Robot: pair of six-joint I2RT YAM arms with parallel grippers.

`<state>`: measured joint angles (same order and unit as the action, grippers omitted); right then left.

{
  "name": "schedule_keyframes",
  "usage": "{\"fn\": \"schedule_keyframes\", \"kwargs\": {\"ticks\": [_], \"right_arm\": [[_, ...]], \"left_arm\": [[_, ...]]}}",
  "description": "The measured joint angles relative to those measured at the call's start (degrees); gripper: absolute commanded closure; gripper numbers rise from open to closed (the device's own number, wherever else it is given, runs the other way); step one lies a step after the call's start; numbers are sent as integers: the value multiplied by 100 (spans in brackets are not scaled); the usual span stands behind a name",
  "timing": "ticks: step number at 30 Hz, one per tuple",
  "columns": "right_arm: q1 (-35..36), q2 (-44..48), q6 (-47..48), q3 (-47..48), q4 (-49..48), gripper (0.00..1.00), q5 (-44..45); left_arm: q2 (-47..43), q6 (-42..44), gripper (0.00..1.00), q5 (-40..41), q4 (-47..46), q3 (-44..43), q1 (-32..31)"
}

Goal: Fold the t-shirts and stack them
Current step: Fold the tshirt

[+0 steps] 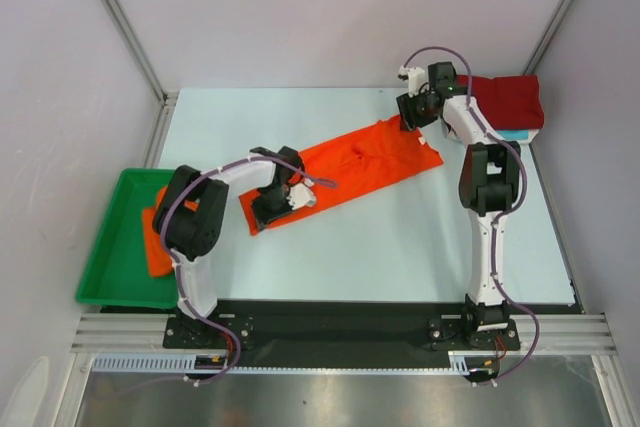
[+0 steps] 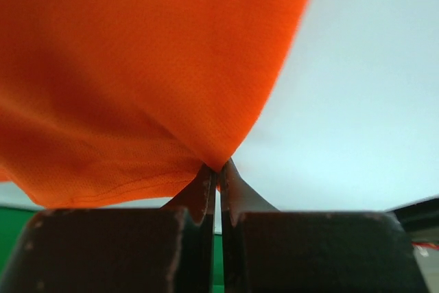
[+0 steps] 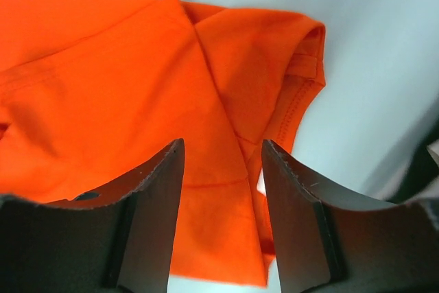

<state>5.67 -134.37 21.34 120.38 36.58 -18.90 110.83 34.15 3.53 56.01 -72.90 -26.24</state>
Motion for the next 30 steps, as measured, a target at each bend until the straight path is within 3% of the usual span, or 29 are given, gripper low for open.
{"fn": "schedule_keyframes", "kwargs": {"ticks": [11,18,30], "right_arm": [[378,-651,136,179,17,46,199],[514,-1207,79,962,-81,46,199],[787,-2096,-107,2277,-549,45,334]], "left_arm": [[-122,-527,100,-940,605,160,-1165],[-107,-686,99,-1235,785,-11,-1779],[531,-835,97,-1628,1097,-1106,-2688]]}}
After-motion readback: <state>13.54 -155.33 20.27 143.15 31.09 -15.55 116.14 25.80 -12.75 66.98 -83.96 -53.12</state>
